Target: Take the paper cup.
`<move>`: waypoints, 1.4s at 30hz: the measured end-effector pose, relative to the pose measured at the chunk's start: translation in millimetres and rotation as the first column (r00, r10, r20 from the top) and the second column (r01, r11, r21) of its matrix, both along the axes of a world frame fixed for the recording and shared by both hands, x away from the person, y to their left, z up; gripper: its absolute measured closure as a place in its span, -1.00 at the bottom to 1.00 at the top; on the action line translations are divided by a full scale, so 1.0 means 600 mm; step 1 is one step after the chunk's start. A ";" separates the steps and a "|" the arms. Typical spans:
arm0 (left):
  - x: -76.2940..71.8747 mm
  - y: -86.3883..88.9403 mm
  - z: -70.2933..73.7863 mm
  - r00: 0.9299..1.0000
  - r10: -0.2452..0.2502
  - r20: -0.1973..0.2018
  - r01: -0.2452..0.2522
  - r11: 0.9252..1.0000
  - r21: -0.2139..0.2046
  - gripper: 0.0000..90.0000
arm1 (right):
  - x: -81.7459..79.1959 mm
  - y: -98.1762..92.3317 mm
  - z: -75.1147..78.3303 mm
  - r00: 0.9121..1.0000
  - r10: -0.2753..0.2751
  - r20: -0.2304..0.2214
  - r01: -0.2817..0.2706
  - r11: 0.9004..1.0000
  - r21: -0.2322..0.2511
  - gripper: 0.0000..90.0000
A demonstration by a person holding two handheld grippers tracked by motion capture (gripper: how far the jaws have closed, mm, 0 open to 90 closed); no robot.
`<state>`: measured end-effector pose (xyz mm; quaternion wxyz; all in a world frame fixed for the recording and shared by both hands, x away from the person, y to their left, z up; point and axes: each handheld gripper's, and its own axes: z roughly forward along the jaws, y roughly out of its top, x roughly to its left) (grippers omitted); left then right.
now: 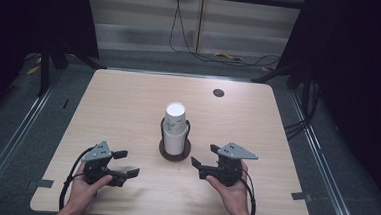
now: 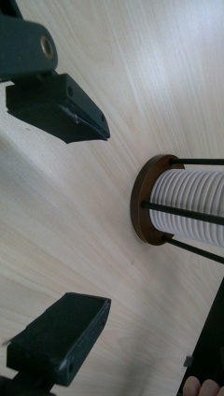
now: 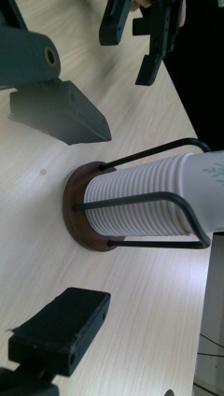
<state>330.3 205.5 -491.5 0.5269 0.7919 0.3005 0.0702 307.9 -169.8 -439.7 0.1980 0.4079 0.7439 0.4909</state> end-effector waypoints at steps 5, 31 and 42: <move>0.000 -0.002 0.000 1.000 0.006 -0.005 -0.006 1.000 0.001 -0.64 | 0.007 0.004 0.016 1.000 0.024 0.003 -0.024 1.000 0.012 -0.54; 0.001 0.002 0.002 1.000 0.014 -0.001 -0.014 1.000 -0.007 -0.64 | 0.095 0.043 0.099 0.994 0.102 0.022 -0.103 0.994 0.044 -0.51; 0.001 0.001 0.000 1.000 0.007 -0.006 -0.007 1.000 -0.003 -0.64 | 0.132 0.056 0.115 0.990 0.142 -0.006 -0.141 0.988 0.058 -0.59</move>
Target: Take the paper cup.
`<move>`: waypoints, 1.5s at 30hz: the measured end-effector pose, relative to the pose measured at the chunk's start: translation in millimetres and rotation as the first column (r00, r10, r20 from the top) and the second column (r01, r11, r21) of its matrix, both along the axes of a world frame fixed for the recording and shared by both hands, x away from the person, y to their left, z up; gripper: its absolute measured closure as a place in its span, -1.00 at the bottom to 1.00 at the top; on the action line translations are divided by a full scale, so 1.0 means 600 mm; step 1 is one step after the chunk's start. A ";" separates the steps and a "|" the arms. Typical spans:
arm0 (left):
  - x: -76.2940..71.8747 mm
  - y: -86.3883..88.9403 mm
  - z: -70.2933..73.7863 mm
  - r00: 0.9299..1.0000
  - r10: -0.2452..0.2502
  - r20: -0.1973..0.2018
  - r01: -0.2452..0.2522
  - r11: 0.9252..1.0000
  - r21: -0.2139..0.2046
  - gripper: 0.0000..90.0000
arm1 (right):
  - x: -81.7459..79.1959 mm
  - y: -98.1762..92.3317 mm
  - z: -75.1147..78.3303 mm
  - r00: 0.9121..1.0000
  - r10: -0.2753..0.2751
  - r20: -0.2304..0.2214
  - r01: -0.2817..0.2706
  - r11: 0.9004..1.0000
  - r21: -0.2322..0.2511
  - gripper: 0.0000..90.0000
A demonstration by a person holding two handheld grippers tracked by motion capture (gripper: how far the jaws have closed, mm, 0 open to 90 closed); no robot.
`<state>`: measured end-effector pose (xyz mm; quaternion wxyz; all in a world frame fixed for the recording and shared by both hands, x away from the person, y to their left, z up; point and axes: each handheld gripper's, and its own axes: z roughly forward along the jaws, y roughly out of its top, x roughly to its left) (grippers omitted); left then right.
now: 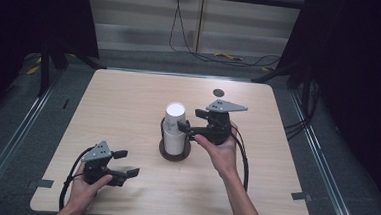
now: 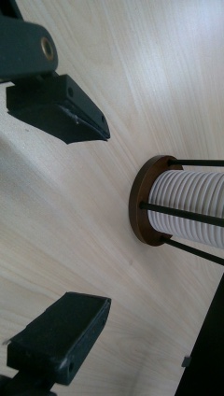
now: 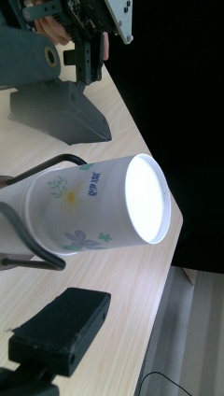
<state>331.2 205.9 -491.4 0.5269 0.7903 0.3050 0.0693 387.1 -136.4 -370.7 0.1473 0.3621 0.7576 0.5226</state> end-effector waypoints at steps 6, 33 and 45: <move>-0.001 0.000 0.000 1.000 -0.001 0.000 0.001 1.000 0.000 -0.64 | 0.008 0.017 -0.003 1.000 0.022 0.001 -0.022 1.000 -0.023 -0.58; 0.000 0.000 -0.002 1.000 -0.001 -0.006 0.001 1.000 0.017 -0.63 | 0.048 0.059 -0.013 0.999 0.030 -0.025 -0.032 0.996 -0.080 -0.40; 0.001 0.000 -0.004 1.000 -0.009 -0.009 0.009 1.000 0.024 -0.63 | 0.052 0.066 -0.016 0.999 0.033 -0.033 -0.036 0.996 -0.087 -0.34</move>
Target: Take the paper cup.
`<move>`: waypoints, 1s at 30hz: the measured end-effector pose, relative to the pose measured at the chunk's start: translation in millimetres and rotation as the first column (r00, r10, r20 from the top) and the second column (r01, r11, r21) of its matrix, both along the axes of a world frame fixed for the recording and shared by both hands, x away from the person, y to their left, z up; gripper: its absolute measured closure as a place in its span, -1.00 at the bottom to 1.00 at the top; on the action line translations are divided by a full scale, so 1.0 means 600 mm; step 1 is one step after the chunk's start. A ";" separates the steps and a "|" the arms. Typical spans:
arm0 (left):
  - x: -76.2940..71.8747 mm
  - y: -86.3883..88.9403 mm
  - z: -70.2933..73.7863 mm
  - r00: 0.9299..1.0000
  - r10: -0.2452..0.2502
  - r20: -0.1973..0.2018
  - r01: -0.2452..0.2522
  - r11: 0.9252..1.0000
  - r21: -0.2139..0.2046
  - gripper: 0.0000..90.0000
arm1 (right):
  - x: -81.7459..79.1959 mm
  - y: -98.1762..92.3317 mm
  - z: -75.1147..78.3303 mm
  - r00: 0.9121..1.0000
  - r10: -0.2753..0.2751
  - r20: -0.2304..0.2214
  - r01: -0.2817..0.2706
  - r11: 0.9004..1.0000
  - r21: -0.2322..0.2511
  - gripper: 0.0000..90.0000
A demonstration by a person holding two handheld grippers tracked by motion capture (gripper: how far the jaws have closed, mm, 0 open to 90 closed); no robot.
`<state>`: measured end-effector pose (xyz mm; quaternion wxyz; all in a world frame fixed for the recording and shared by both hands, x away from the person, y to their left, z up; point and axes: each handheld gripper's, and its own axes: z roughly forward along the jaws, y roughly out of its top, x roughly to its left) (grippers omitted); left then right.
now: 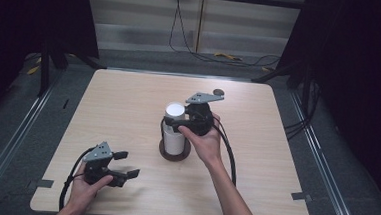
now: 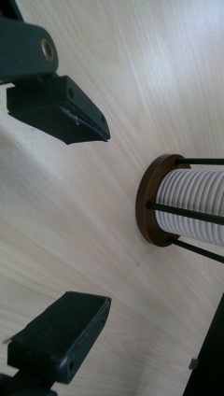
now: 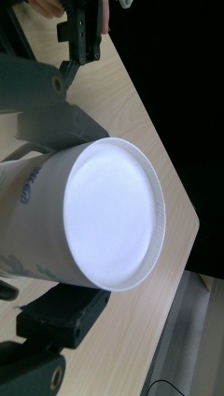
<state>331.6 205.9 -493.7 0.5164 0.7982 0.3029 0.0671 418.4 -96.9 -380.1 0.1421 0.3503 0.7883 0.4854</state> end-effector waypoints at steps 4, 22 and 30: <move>0.000 -0.001 0.000 1.000 -0.001 0.002 0.001 1.000 0.001 -0.63 | 0.000 -0.002 0.001 1.000 -0.010 0.004 0.010 1.000 0.009 -0.39; 0.000 -0.001 -0.002 1.000 -0.001 -0.005 0.001 1.000 0.000 -0.63 | -0.004 -0.006 0.013 1.000 -0.007 0.030 0.006 0.999 0.039 -0.30; 0.001 0.000 -0.002 1.000 -0.001 -0.004 0.001 1.000 -0.001 -0.63 | -0.006 -0.011 0.033 0.998 -0.019 0.053 0.015 0.996 0.085 -0.29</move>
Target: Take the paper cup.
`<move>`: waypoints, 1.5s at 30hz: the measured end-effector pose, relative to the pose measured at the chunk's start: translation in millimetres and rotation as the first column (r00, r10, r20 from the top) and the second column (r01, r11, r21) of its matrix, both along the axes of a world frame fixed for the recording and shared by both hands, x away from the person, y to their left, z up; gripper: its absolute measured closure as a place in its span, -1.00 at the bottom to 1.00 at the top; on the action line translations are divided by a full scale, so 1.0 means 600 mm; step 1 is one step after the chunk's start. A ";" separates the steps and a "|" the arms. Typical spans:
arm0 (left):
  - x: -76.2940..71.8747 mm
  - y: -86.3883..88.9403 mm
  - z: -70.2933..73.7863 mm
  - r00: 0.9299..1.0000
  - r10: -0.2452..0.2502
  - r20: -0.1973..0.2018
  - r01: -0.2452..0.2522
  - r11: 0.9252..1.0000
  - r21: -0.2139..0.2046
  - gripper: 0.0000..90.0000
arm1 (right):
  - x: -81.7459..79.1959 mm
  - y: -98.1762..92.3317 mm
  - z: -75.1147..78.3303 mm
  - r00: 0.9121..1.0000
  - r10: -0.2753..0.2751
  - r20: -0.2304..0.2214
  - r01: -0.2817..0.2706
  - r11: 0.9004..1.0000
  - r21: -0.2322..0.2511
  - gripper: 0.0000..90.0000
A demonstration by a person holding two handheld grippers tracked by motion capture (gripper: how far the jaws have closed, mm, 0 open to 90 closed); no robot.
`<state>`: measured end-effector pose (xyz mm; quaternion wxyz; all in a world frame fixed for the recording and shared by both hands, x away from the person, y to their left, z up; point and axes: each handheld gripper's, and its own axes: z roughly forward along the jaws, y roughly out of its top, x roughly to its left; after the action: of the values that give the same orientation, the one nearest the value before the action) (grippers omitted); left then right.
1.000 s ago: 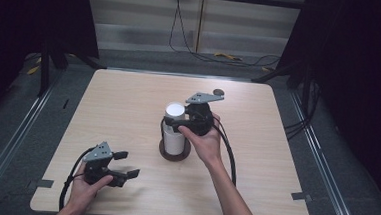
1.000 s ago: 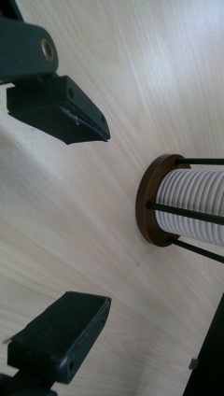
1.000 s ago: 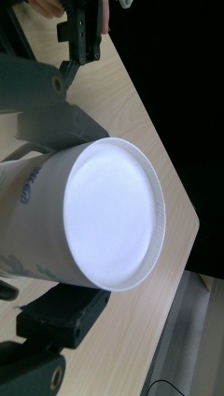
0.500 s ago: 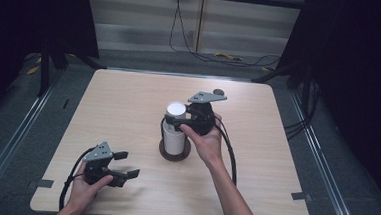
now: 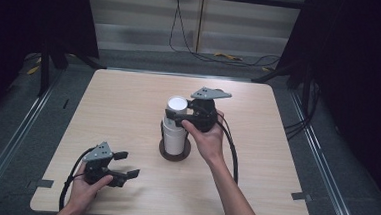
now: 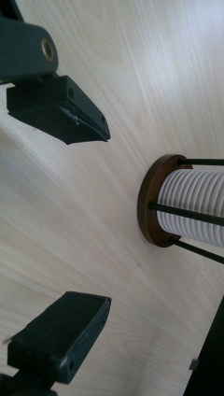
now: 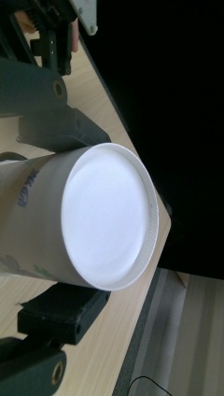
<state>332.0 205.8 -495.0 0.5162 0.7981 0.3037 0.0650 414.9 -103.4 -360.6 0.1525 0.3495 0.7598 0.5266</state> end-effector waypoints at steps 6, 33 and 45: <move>0.000 0.000 0.000 1.000 -0.003 -0.002 0.003 1.000 0.004 -0.63 | -0.003 -0.006 0.008 1.000 -0.014 0.008 0.014 0.999 0.034 -0.28; -0.001 -0.004 -0.002 1.000 0.000 0.008 0.000 1.000 0.012 -0.62 | -0.017 -0.022 0.029 0.998 -0.020 0.061 0.011 0.988 0.152 -0.26; -0.001 -0.005 -0.003 1.000 -0.013 -0.004 0.013 1.000 0.005 -0.62 | -0.023 -0.035 0.043 0.998 -0.022 0.066 0.008 0.980 0.198 -0.25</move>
<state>331.6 203.0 -496.6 0.5142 0.8014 0.2993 0.0607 401.0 -124.4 -334.6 0.1467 0.3505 0.6956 0.6098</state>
